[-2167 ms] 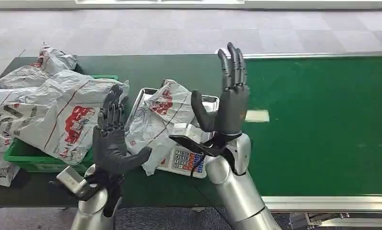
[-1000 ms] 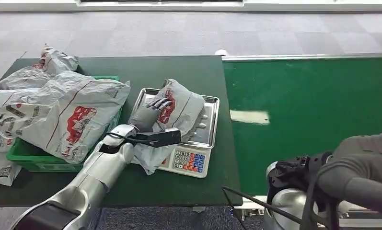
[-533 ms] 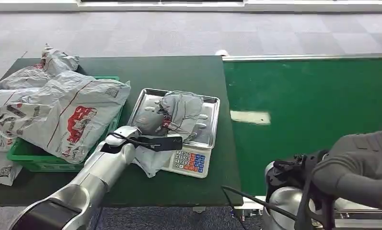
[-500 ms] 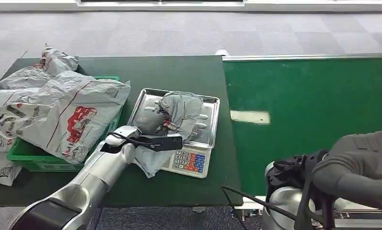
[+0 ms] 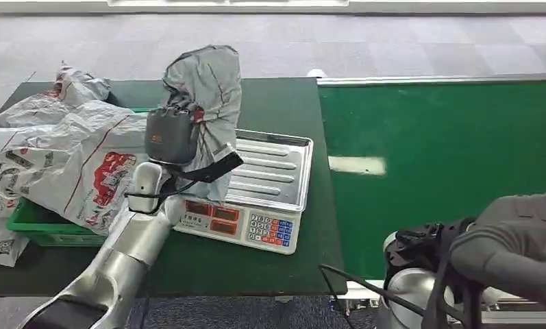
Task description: Moved the parcel from conveyor to table for the left to box.
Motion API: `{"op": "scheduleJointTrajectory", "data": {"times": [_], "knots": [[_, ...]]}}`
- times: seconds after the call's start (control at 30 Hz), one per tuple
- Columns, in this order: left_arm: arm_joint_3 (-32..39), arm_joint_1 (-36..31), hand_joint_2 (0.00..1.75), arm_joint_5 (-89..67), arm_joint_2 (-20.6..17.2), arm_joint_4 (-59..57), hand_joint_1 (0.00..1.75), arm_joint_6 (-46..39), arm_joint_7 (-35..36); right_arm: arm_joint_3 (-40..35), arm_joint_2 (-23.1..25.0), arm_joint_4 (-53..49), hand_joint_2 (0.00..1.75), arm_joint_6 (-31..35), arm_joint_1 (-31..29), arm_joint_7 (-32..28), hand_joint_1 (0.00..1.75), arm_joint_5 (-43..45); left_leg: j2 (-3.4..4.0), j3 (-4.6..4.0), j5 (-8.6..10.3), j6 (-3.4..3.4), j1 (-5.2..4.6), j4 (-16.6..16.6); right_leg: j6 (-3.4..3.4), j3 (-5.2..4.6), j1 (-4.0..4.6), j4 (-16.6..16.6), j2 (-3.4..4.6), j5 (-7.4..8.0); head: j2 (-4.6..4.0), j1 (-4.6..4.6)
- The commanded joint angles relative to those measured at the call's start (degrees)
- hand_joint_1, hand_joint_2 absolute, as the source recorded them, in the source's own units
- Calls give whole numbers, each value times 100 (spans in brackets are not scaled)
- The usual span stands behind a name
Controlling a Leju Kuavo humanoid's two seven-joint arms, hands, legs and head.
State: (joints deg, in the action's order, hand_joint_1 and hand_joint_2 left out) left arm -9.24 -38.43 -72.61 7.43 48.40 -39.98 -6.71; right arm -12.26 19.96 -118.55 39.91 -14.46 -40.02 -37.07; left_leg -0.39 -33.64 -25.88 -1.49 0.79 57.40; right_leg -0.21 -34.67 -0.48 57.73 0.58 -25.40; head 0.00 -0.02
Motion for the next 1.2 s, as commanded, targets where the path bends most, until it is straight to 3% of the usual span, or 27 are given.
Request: {"op": "scheduleJointTrajectory", "data": {"times": [0.03, 0.73, 0.8, 0.83, 0.87, 0.9, 0.97, 1.03, 1.07, 1.1, 1.13, 1.17, 1.2], "knots": [[2578, 470, 175, -294, 23, 2360, 175, -2, -448, 7, 4, 154, 0, 9, 193, 2, 0, 33, 39, 14, -8, 2, 3, -7, -2, 3, 4, -8, 33, 5, 0, 0], [2768, 514, 175, -476, 145, 2496, 175, -2, -479, -3, 4, 160, 0, 9, 215, 2, 0, 31, 5, 15, -1, 5, 0, -11, -1, 17, 3, -12, -1, -1, 0, 0], [3200, 491, 175, -1361, 149, 2149, 175, -2, 35, 4, 4, 204, 0, 9, 261, 2, 0, 8, 11, 19, -2, 5, 1, -13, 0, 19, 3, -16, 2, 0, 0, 0], [2826, 362, 175, -1739, -330, 1118, 166, 69, 957, 31, 4, 180, 0, 9, 294, 2, 0, -70, 12, 18, -2, 3, -1, -11, 0, 15, 1, -10, 5, 0, 0, 0], [2045, 113, 175, -1739, -764, 335, 150, 814, 2046, 7, 4, 155, 0, 9, 347, 2, 0, -113, 5, 39, 5, 3, -4, -30, -3, 35, -2, -24, -3, 2, 0, 0], [1690, -79, 175, -1739, -982, -189, 175, 1044, 2616, -27, 4, 159, 0, 9, 368, 2, 0, -110, -9, 26, 4, 1, -3, -18, -2, 26, -3, -11, -14, -3, 0, 0], [1847, -291, 175, -1739, -1077, -991, 175, 1001, 2809, -67, 4, 171, 0, 9, 369, 2, 0, -98, -32, 31, 15, 2, -3, -29, -5, 35, 0, -19, -41, -2, 0, -2], [2094, -431, 175, -1703, -1163, -1646, 175, 920, 2809, -80, 4, 170, 0, 9, 349, 2, 0, -68, -9, 36, 14, -1, 4, -27, -8, 29, 5, -21, -18, 5, 0, -2], [2205, -459, 175, -1659, -1208, -1824, 152, 967, 2857, -74, 4, 170, 0, 9, 336, 2, 0, -61, 1, 28, 8, -1, 2, -17, -10, 16, 1, -10, -4, 4, 0, -2], [2266, -446, 175, -1712, -1265, -1931, 0, 918, 2973, -77, 4, 186, 0, 9, 352, 2, 0, -46, 3, 26, 10, -2, 6, -18, -10, 14, 4, -13, -3, 6, 0, 0], [2352, -449, 175, -1668, -1260, -1965, 0, 758, 3004, -92, 4, 184, 0, 9, 334, 2, 0, -38, 4, 34, 13, -2, 6, -25, -10, 24, 5, -21, -4, 8, 0, 0], [2751, -381, 0, -1426, -1218, -1879, 0, -2, 3256, -98, 4, 242, 0, 9, 363, 2, 0, 8, 10, 24, 11, -9, 7, -13, -11, 14, 5, -9, 7, 6, 0, 0], [2972, -78, 0, -1240, -1263, -1417, 0, -2, 3026, -97, 4, 256, 0, 9, 364, 2, 0, 7, 26, 30, 9, -7, 9, -19, -12, 18, 8, -17, 21, 10, 0, 2]]}}
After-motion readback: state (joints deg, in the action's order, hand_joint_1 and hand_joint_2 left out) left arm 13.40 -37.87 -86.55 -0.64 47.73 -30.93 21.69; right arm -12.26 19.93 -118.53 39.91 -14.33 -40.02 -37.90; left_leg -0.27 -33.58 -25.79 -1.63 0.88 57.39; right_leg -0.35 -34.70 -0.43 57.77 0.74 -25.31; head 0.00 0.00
